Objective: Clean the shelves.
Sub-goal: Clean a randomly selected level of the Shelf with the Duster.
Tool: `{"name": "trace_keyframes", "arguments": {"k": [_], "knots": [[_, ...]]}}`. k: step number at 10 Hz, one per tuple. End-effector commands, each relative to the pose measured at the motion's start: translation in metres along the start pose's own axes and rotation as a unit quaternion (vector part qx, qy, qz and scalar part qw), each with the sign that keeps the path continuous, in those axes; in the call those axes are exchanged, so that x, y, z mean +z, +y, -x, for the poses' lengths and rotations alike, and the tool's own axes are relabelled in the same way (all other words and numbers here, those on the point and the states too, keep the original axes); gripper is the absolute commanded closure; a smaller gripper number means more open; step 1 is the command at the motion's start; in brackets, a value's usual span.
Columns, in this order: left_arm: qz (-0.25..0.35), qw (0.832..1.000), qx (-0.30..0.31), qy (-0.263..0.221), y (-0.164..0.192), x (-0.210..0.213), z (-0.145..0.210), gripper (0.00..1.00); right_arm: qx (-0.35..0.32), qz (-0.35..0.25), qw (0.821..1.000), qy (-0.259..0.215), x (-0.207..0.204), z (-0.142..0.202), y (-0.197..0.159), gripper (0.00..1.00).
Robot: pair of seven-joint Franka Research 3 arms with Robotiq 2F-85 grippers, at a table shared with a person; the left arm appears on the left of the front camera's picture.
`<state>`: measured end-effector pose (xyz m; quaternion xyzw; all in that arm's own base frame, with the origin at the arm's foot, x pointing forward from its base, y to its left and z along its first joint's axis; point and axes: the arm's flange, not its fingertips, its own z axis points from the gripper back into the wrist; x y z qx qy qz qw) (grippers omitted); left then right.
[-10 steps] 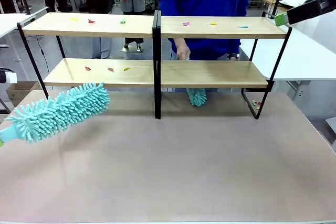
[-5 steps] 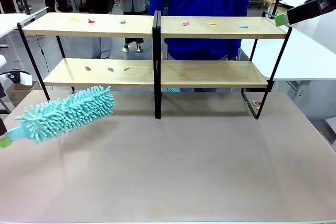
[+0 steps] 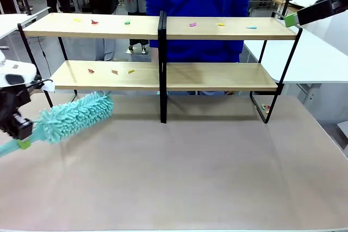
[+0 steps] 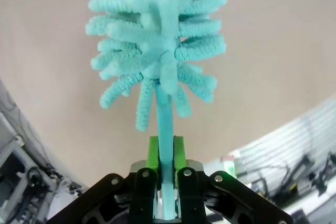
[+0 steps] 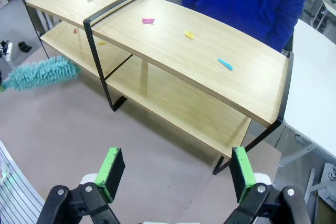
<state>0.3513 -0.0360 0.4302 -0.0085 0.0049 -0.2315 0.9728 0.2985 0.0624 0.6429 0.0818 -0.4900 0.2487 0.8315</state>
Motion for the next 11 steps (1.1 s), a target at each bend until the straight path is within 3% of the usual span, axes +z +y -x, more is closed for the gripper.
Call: {"name": "trace_keyframes", "arguments": {"k": [1,3,7,11], "knots": [[-0.068,0.993,0.093,-0.017,-0.014,-0.033,-0.006,0.88,-0.004,-0.003,1.0,-0.001,0.0,0.0,0.0,0.0],[-0.092,0.984,0.153,-0.001,-0.012,-0.036,-0.015,0.88,-0.004,-0.003,1.0,-0.001,0.0,0.0,0.0,0.0],[-0.092,0.982,0.163,0.018,-0.008,-0.051,-0.028,0.88,-0.004,-0.003,1.0,-0.001,0.0,0.0,0.0,0.0],[-0.108,0.964,0.235,0.056,-0.01,-0.049,-0.021,0.88,-0.004,-0.003,1.0,-0.001,0.0,0.0,0.0,0.0]]}}
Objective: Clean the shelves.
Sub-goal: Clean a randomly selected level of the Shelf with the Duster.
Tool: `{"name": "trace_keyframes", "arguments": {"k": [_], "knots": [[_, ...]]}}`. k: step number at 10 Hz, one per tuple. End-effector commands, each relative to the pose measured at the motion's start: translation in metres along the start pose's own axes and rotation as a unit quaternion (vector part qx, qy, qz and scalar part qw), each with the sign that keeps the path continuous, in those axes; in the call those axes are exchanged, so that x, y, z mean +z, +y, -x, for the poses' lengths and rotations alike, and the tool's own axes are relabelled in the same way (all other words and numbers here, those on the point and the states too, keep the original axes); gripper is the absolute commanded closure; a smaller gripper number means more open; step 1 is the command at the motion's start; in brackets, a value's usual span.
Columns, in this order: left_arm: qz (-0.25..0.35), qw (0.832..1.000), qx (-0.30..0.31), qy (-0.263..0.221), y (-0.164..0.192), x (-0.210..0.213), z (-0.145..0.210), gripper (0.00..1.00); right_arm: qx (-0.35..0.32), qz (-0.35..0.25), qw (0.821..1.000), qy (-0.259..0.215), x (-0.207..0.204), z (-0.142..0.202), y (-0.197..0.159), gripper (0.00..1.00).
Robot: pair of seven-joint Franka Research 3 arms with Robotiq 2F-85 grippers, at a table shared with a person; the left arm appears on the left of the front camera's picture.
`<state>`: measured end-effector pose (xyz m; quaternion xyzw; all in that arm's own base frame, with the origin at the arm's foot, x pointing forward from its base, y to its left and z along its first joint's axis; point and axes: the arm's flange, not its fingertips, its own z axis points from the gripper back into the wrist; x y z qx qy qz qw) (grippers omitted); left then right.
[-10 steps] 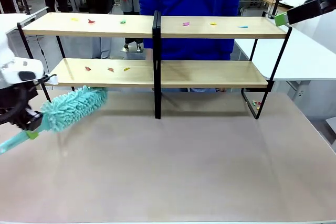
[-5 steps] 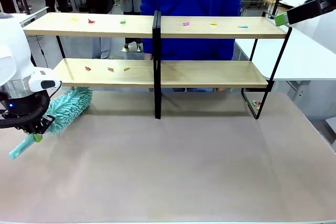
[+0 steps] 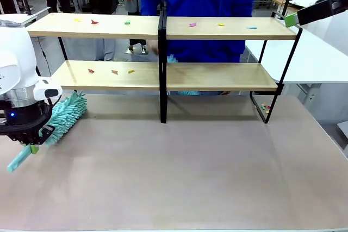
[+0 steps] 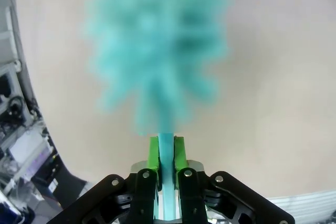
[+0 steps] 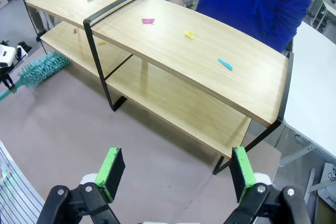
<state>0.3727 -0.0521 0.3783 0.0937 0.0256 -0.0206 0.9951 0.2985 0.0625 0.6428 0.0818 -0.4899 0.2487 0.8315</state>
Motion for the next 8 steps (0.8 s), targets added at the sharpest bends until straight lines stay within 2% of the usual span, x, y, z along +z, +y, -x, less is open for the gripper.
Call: {"name": "trace_keyframes", "arguments": {"k": [1,4,6,8], "knots": [[-0.016,0.999,0.029,0.015,-0.002,0.005,0.009,0.88,-0.004,-0.003,1.0,-0.001,0.0,0.0,0.0,0.0],[-0.016,0.999,0.032,0.019,0.003,0.016,0.027,0.88,-0.004,-0.003,1.0,-0.001,0.0,0.0,0.0,0.0],[-0.06,0.997,0.048,0.015,0.008,0.018,0.038,0.88,-0.004,-0.003,1.0,-0.001,0.0,0.0,0.0,0.0],[-0.076,0.996,0.049,0.013,0.011,0.018,0.046,0.88,-0.004,-0.003,1.0,-0.001,0.0,0.0,0.0,0.0]]}}
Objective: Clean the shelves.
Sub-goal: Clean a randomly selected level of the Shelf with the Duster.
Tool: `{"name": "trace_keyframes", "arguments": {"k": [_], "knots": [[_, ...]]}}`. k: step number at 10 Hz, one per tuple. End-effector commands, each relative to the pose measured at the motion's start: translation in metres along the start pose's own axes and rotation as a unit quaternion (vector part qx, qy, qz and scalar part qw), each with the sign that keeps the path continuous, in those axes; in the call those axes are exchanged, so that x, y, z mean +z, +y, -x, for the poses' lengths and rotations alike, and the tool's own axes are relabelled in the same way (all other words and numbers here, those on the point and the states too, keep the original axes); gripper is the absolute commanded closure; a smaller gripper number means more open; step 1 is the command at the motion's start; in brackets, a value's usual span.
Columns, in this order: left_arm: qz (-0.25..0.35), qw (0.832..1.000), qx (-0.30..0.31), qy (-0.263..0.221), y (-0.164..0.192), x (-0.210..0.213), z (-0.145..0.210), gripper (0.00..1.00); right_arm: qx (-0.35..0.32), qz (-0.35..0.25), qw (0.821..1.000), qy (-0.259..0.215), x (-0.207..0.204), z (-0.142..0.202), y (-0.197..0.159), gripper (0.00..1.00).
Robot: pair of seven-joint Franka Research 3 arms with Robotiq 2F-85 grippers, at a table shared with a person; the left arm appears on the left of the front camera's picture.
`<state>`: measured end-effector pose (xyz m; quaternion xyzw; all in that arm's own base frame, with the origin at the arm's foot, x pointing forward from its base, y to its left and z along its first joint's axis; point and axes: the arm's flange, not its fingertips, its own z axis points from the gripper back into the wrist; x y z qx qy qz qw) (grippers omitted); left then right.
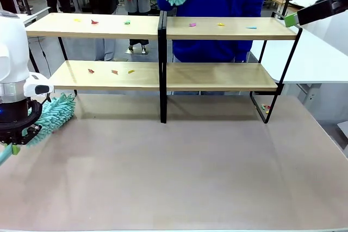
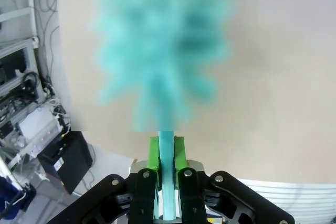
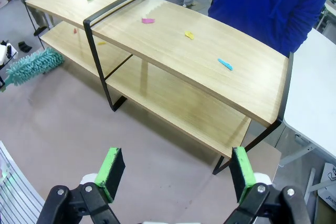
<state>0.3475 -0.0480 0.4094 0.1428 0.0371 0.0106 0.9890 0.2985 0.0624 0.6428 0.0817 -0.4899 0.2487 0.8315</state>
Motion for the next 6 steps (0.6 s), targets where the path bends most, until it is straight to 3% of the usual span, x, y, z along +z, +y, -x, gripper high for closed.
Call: {"name": "trace_keyframes", "arguments": {"k": [1,3,5,6], "knots": [[-0.047,0.999,0.017,-0.006,0.005,-0.011,0.023,0.88,-0.004,-0.003,1.0,-0.001,0.0,0.0,0.0,0.0],[-0.094,0.995,0.009,0.013,0.013,-0.017,0.025,0.88,-0.004,-0.003,1.0,-0.001,0.0,0.0,0.0,0.0],[-0.109,0.994,-0.001,0.024,0.024,-0.02,0.028,0.88,-0.004,-0.003,1.0,-0.001,0.0,0.0,0.0,0.0],[-0.096,0.994,-0.034,0.027,0.028,-0.019,0.031,0.88,-0.004,-0.003,1.0,-0.001,0.0,0.0,0.0,0.0]]}}
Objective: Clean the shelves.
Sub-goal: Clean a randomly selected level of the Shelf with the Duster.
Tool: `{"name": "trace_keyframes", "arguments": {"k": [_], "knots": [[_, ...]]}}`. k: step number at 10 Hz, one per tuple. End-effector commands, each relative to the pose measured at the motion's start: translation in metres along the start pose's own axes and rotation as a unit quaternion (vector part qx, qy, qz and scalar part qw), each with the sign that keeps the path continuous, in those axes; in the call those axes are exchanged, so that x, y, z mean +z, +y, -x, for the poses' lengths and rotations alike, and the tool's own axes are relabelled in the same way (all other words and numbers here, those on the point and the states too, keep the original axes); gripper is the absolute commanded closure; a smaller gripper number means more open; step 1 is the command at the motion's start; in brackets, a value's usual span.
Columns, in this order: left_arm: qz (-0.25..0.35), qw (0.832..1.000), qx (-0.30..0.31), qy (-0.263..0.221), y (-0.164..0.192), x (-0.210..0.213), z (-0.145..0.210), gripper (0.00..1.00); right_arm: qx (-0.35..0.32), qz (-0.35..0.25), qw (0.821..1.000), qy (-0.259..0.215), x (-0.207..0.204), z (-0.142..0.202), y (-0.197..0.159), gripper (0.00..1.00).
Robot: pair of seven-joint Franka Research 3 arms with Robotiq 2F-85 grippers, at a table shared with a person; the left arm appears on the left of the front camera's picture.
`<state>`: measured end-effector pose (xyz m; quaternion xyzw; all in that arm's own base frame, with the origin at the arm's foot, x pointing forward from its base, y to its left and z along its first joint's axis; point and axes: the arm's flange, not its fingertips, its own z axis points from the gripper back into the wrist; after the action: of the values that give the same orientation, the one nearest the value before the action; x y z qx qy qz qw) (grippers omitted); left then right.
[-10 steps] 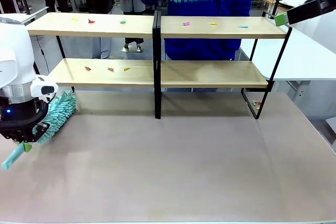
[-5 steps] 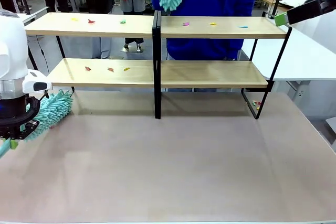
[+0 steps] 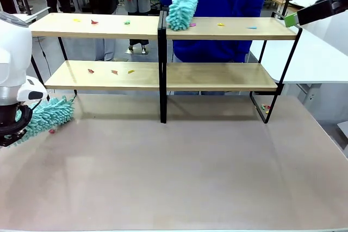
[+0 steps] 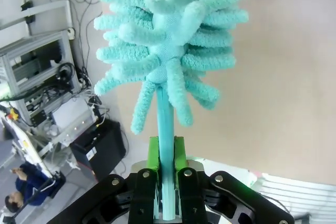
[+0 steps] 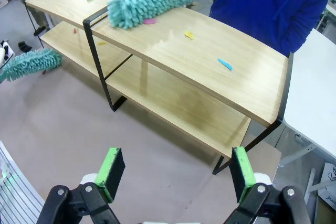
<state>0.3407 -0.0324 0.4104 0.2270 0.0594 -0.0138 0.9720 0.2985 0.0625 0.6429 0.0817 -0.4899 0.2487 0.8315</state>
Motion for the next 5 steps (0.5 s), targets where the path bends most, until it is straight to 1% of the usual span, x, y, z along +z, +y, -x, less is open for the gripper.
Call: {"name": "trace_keyframes", "arguments": {"k": [1,3,5], "knots": [[0.0,0.999,-0.032,0.008,0.012,-0.017,0.028,0.88,-0.004,-0.003,1.0,-0.001,0.0,0.0,0.0,0.0],[0.02,0.996,-0.087,-0.001,0.022,-0.014,0.039,0.88,-0.004,-0.003,1.0,-0.001,0.0,0.0,0.0,0.0],[0.054,0.984,-0.169,-0.015,0.041,-0.013,0.051,0.88,-0.004,-0.003,1.0,-0.001,0.0,0.0,0.0,0.0]]}}
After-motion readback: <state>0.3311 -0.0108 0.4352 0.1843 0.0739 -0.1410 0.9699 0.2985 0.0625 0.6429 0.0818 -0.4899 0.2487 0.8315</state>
